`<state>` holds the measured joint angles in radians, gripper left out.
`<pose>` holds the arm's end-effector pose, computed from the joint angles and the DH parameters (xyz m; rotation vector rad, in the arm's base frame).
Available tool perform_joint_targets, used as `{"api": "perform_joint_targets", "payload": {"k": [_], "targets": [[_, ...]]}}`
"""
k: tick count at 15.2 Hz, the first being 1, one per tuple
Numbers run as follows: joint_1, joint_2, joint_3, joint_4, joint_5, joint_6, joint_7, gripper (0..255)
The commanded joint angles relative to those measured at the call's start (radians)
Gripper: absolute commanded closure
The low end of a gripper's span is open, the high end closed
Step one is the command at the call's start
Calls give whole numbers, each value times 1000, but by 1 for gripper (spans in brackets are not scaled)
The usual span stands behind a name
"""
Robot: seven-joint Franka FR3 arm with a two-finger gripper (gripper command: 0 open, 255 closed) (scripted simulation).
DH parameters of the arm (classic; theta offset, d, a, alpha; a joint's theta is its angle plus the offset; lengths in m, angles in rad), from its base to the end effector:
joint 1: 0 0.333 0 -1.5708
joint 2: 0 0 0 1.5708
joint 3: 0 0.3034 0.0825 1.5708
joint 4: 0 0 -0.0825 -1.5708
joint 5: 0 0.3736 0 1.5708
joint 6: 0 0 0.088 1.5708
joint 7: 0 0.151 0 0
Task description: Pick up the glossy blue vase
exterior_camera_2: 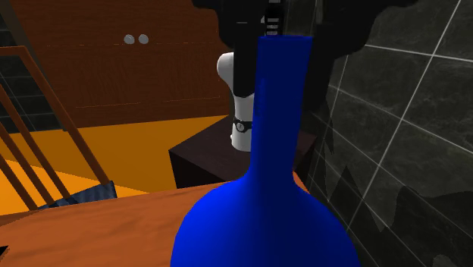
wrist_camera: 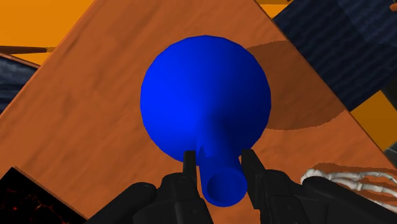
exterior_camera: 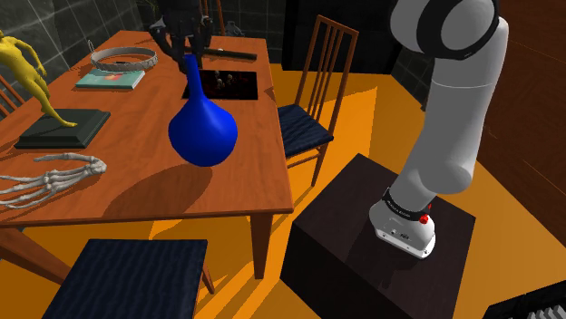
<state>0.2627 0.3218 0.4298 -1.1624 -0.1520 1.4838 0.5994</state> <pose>0.5202 0.3431 0.5719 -3.1398 -0.0887 -0.0506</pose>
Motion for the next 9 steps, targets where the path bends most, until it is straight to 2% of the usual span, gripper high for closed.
{"api": "perform_joint_targets", "payload": {"k": [1, 7, 9], "targets": [[11, 23, 0, 64, -10, -41, 1, 255], [59, 103, -2, 275, -47, -174, 2, 255], [60, 106, -3, 281, -48, -177, 2, 255]]}}
